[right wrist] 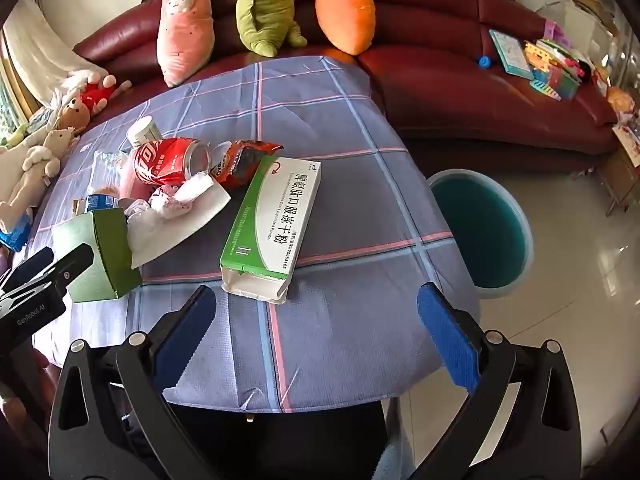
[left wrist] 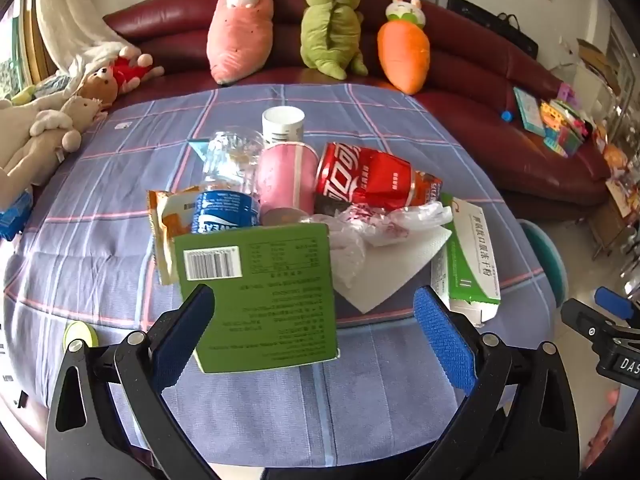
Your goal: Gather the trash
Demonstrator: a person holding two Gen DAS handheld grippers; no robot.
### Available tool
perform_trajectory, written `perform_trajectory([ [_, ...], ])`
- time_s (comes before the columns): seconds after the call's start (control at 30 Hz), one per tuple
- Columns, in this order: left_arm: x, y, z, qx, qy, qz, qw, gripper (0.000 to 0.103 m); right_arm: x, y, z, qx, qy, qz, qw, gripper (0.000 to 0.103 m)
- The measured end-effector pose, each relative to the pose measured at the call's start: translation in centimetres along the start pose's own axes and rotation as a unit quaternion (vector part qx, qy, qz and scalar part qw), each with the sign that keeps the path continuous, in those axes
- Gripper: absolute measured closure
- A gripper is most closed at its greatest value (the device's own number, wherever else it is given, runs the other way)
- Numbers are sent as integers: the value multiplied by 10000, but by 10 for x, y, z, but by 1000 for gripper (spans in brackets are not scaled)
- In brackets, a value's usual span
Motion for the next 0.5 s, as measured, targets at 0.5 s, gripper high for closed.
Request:
perform_trajectory([
  [0.5,-2,-8,-8,-51,72,159,9998,4,3,0,5,-90,198,-136,9997,6],
])
Point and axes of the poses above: each gripper's, at about its wrist camera, not at the fingertips, and y roughly the way its jaws point, z to its right, x to its underside, the point moved 7 cm from there along y, roughly the way its jaws point, and after that the axes turned 14 degrees about -x, right-handed, at the moved point
